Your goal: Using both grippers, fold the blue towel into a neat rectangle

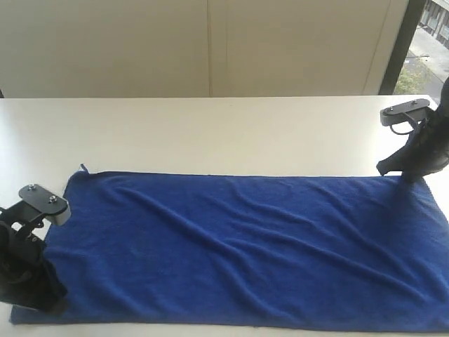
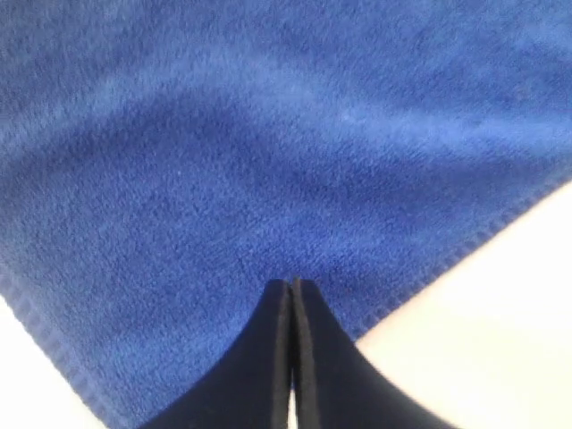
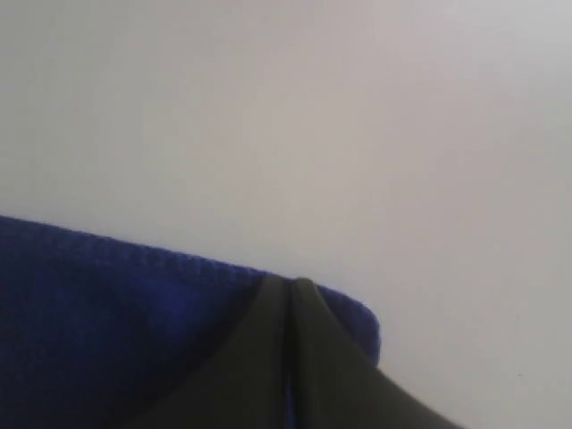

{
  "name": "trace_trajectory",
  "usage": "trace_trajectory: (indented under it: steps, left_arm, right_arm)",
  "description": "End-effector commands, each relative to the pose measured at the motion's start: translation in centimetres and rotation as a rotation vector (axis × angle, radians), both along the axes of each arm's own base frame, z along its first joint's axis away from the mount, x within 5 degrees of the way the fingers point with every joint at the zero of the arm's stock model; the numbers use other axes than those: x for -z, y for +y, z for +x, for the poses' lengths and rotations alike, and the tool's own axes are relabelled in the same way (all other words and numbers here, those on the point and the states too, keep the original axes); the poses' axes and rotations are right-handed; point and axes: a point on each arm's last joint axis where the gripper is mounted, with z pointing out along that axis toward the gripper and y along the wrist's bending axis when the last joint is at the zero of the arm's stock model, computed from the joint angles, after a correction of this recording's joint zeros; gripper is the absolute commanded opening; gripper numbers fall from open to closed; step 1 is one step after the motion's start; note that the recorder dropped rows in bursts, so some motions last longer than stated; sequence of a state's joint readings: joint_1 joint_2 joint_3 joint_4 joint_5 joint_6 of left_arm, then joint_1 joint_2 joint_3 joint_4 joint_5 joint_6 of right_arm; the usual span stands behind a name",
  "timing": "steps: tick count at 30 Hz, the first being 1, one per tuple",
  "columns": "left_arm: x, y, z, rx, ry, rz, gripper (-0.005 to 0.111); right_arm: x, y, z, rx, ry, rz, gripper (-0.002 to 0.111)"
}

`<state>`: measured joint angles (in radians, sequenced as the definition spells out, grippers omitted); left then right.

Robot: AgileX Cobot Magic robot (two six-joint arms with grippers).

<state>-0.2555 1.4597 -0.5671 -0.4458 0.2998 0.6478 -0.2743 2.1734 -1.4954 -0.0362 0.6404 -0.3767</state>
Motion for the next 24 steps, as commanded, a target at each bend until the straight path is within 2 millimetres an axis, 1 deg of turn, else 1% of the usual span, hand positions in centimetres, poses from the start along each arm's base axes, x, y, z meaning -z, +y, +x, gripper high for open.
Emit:
trace_trajectory:
  steps: [1,11,16,20,24]
  left_arm:
    - [1.3,0.6,-1.2,-0.046,0.023,0.017,0.000]
    - [2.3,1.0,-2.6,-0.059,0.085,0.034,0.000]
    - [2.5,1.6,-3.1,-0.110,0.155,0.101,0.000]
    - [2.3,2.7,-3.4,-0.188,0.174,0.206,0.000]
    - [1.6,2.9,-3.5,-0.216,0.163,0.218,0.000]
  right_arm:
    - [0.6,-0.4,0.1,0.005,0.000,-0.005,0.000]
    - [0.5,-0.4,0.2,0.005,-0.011,-0.008,0.000]
    - [0.5,-0.4,0.2,0.005,-0.011,-0.008,0.000]
    - [0.5,-0.4,0.3,0.005,-0.013,-0.009,0.000]
    - [0.5,-0.4,0.3,0.005,-0.015,-0.009,0.000]
